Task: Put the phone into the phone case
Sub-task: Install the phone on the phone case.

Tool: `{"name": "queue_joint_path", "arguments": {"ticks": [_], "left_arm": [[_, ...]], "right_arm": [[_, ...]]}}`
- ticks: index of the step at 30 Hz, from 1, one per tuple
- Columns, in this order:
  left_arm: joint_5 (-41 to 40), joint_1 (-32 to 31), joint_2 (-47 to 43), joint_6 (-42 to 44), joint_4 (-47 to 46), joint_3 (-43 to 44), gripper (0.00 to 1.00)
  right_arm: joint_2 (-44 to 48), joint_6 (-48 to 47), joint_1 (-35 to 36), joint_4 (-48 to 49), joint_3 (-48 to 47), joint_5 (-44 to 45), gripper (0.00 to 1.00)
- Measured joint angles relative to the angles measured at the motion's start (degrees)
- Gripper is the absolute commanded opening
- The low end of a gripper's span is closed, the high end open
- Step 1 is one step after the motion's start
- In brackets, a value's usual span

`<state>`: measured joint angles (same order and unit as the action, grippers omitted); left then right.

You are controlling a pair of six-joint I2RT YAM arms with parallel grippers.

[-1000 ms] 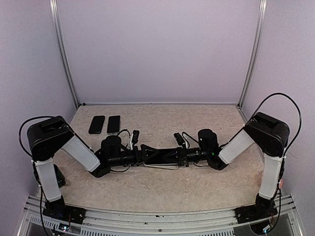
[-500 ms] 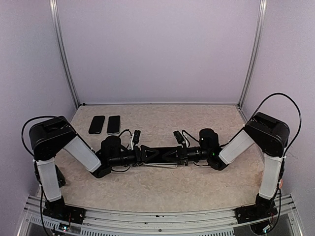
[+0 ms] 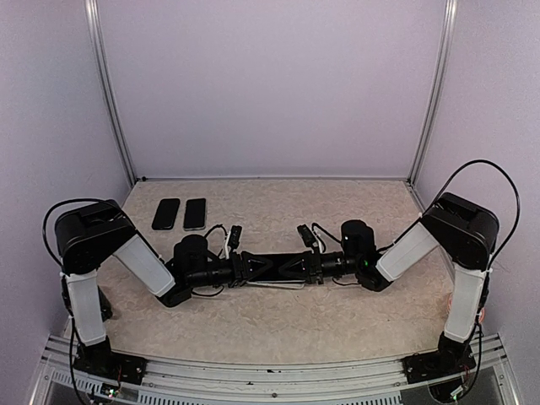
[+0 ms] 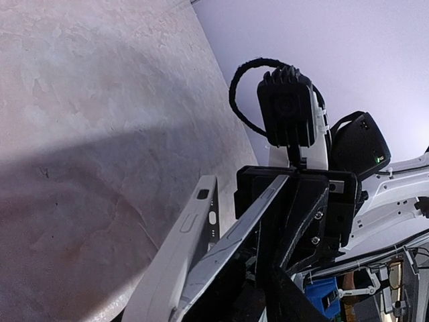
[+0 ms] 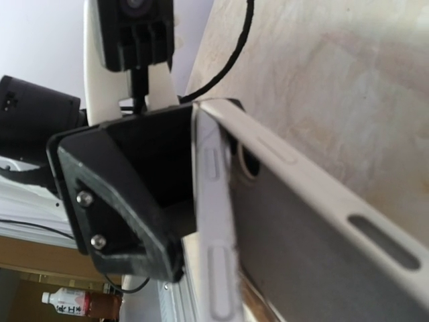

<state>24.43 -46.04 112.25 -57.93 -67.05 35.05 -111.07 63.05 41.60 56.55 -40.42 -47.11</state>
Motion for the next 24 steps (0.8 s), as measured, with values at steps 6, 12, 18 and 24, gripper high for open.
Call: {"name": "queue_joint_path", "arguments": {"ticks": [6,12,18,24], "left_arm": [[0.2,0.0,0.1,-0.6,-0.7,0.0,0.42],[0.4,0.0,0.5,-1.2,-1.1,0.0,0.32],[1.3,0.2,0.7,-2.0,-2.5,0.0,0.26],[2.4,0.4,0.7,-2.5,-4.6,0.0,0.19]], "right_arm": [[0.9,-0.7,0.0,-2.0,0.0,0.4,0.13],[1.2,-1.5,0.0,-3.6,-0.1,0.8,0.15],[1.5,-2.3,-0.1,-4.1,-0.1,0.7,0.17],[2.7,-3.0,-0.2,-5.6,-0.3,0.7,0.20]]}}
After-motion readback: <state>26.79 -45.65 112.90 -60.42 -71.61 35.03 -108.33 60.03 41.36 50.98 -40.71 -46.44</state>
